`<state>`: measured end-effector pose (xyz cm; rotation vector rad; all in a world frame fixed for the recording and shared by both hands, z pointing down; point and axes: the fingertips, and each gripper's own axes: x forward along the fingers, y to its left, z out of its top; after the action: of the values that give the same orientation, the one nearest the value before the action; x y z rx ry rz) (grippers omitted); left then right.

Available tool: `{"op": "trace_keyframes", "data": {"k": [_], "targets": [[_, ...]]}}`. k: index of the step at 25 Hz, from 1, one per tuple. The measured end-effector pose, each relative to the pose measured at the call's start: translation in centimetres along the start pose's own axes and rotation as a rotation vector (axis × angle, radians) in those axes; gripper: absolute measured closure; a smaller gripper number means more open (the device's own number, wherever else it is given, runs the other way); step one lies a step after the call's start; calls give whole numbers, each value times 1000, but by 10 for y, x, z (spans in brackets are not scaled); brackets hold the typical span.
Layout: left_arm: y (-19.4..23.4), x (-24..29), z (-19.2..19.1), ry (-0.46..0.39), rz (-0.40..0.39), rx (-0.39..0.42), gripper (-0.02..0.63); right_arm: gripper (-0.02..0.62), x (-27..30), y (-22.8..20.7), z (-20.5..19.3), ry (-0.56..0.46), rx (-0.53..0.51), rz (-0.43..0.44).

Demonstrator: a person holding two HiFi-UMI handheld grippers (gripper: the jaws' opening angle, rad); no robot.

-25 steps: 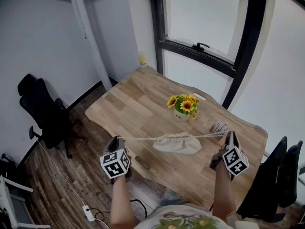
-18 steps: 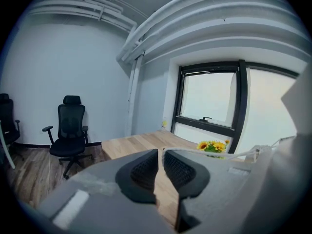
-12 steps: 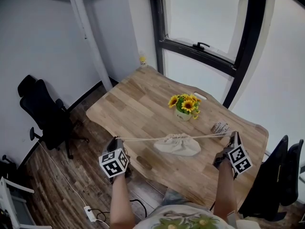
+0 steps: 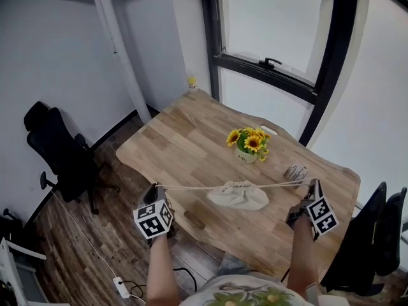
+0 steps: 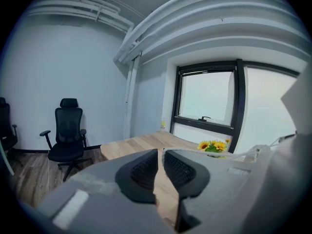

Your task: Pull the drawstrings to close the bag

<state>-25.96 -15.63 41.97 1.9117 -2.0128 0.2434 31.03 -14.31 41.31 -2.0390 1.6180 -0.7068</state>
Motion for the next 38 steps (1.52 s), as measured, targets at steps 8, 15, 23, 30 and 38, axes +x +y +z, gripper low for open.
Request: {"op": "trace_keyframes", "data": {"k": [8,15,23,30,38], "targets": [[-13,2,4,0,-40,83,558,586,-9,2,-1,3,-81,31],[-17,1,-4,-5,-54,76,560,584,-16,4,-2,17,-168,70],[-22,-5,-3,-17,-57,77,560,589,-23,3,1,32,-197,84],[-30,-6,-5,-19,-61,98,560,589,-25,1,2,41,-220,84],[-35,-7,-3,-25,-62,100,561,589,-24,0,3,49,-227,91]]}}
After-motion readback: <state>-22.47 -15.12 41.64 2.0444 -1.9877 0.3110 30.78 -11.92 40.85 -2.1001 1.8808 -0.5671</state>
